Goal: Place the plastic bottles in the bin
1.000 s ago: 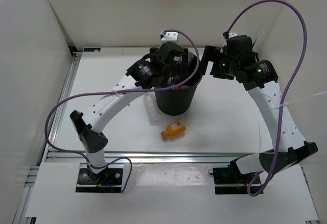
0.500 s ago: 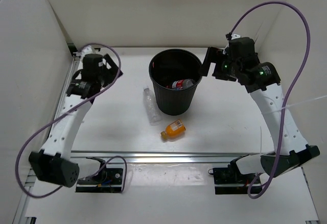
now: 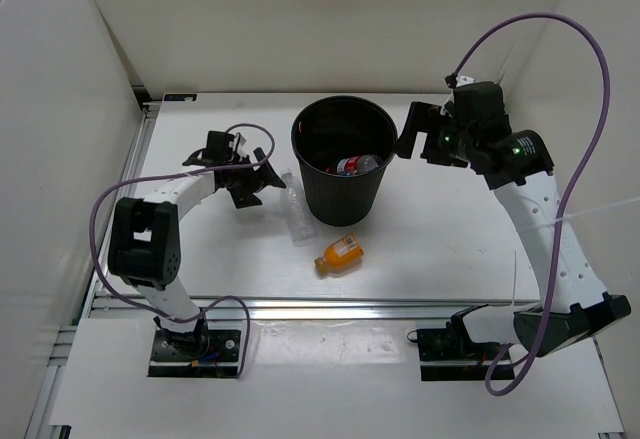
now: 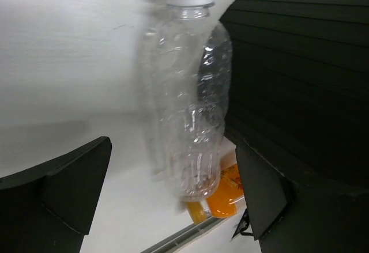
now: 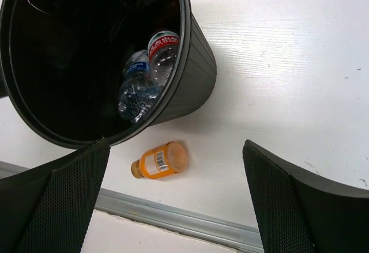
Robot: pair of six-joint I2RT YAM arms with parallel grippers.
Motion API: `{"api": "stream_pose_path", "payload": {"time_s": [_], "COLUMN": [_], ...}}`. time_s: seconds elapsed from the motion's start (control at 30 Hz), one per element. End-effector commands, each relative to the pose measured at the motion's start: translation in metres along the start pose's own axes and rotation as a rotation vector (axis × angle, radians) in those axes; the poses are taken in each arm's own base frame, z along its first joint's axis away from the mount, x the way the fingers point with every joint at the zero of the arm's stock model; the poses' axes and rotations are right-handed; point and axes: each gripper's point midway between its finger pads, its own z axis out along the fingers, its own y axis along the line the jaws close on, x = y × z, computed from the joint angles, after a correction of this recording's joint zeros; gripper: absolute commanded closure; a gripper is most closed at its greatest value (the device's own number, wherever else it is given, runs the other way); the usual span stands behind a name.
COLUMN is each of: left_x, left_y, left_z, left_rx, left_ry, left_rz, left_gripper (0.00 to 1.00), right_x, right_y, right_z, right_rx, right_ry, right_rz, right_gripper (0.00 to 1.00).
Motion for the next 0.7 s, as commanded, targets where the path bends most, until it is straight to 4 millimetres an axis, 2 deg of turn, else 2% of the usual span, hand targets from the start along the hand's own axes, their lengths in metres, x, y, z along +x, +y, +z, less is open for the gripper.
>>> {"api": "stream_pose_path", "payload": {"time_s": [0.0, 0.1, 0.13, 0.27, 0.33, 0.4, 0.5, 0.53, 0.6, 0.63, 0.67], "left_x": [0.001, 0.01, 0.008, 0.023, 0.027, 0.031, 0.039, 0.038, 0.041, 0.028, 0.02], "left_y": [-0.039, -0.044, -0.045, -0.036, -0.032, -0.025, -0.014, -0.019, -0.009, -0.02, -0.017], "left_z": [0.013, 0.033, 0.037, 0.059, 0.067, 0.069, 0.065, 0.056, 0.046, 0.022, 0.008], "left_rx": [0.128, 0.123, 0.122, 0.091, 0.073, 0.053, 0.019, 0.031, -0.001, 0.028, -0.001], "left_ry": [0.032, 0.079, 0.08, 0.141, 0.148, 0.152, 0.15, 0.135, 0.107, 0.034, -0.028], "left_rz": [0.088, 0.106, 0.105, 0.077, 0.065, 0.048, 0.041, 0.04, 0.025, 0.026, 0.019], "left_gripper": [0.0, 0.0, 0.0, 0.01, 0.08, 0.24, 0.49, 0.49, 0.57, 0.57, 0.57], "right_x": [-0.001, 0.0, 0.0, -0.002, 0.0, -0.004, -0.002, -0.002, -0.001, 0.0, 0.003], "right_y": [0.001, 0.0, 0.0, -0.003, -0.004, -0.006, -0.009, -0.009, -0.013, -0.011, -0.013], "right_z": [-0.013, -0.018, -0.018, -0.023, -0.025, -0.027, -0.027, -0.027, -0.025, -0.025, -0.023], "right_rx": [-0.023, -0.023, -0.023, -0.005, -0.001, 0.015, 0.028, 0.028, 0.04, 0.032, 0.036], "right_ry": [-0.02, -0.021, -0.021, -0.028, -0.018, -0.034, -0.026, -0.026, -0.021, -0.018, -0.007], "right_rz": [-0.023, -0.032, -0.041, -0.05, -0.05, -0.059, -0.059, -0.059, -0.039, -0.028, -0.028], "right_gripper": [0.0, 0.0, 0.0, 0.0, 0.0, 0.0, 0.0, 0.0, 0.0, 0.0, 0.0]}}
